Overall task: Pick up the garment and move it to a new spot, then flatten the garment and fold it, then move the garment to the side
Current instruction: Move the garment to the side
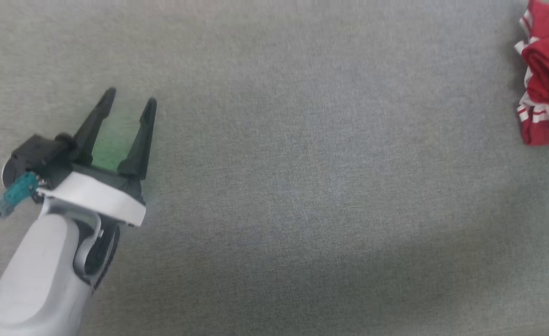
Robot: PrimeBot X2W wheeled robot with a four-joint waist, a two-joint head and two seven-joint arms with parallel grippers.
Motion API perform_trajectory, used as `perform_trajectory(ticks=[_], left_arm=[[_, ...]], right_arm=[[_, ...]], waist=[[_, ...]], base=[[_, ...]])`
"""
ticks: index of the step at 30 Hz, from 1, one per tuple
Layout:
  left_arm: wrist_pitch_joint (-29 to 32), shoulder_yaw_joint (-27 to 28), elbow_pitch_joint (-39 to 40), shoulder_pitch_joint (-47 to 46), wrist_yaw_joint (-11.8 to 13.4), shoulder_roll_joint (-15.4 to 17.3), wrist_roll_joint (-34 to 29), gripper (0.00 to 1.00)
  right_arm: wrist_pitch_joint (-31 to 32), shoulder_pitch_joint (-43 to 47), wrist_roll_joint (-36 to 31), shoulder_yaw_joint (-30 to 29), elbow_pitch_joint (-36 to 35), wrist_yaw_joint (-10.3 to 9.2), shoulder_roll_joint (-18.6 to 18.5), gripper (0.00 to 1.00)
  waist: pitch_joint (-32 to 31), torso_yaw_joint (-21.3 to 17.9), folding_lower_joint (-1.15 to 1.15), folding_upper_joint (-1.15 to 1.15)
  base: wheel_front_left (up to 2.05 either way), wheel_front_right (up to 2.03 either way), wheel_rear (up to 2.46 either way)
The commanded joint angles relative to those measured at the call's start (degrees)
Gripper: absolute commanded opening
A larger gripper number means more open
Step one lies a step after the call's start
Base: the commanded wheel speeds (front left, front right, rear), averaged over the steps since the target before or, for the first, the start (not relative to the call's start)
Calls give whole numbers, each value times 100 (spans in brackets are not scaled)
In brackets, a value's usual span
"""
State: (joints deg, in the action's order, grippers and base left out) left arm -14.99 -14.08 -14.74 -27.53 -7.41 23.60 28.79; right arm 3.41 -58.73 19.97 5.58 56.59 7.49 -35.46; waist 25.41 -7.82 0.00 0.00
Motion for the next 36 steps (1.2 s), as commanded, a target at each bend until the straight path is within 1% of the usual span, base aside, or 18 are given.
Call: perform_trajectory(ticks=[1,4,10,11,14,19,23,27,29,34,36], left_arm=[[-19,80,-20,129,-5,-12,62,100],[-19,196,-17,238,-5,-49,82,100],[-20,541,-91,719,-5,-128,162,100],[-19,681,-85,894,-5,-154,132,100],[-19,873,-49,1165,-5,-168,216,100],[-19,1142,10,1634,-5,-166,289,100],[-19,1312,72,1974,-5,-162,396,100],[-20,1461,122,2262,-5,-124,339,100],[-19,1602,152,2409,-5,-170,271,100],[-19,1908,224,2700,-5,-316,166,100],[-19,1951,234,2806,-5,-354,167,100]], right_arm=[[-112,117,101,64,-68,0,86,100],[-233,216,186,147,-154,0,157,100],[-568,612,477,479,-486,0,405,100],[-646,780,575,592,-605,0,497,100],[-796,1062,655,714,-806,0,581,100],[-1018,1557,759,842,-1226,0,726,100],[-1209,1985,800,753,-1593,0,782,100],[-1382,2538,695,537,-1950,0,845,100],[-1436,2836,613,389,-2122,0,901,100],[-1528,3599,401,-20,-2572,0,1150,100],[-1523,3854,335,-183,-2728,0,1277,100]], waist=[[-224,84,0,0],[-391,137,0,0],[-929,264,0,0],[-1111,308,0,0],[-1383,384,0,0],[-1732,454,0,0],[-1921,516,0,0],[-2091,587,0,0],[-2164,622,0,0],[-2286,678,0,0],[-2303,684,0,0]], base=[[0,0,0],[0,0,0],[0,0,0],[0,0,0],[0,0,0],[0,0,0],[0,0,0],[0,0,0],[0,0,0],[0,0,0],[0,0,0]])
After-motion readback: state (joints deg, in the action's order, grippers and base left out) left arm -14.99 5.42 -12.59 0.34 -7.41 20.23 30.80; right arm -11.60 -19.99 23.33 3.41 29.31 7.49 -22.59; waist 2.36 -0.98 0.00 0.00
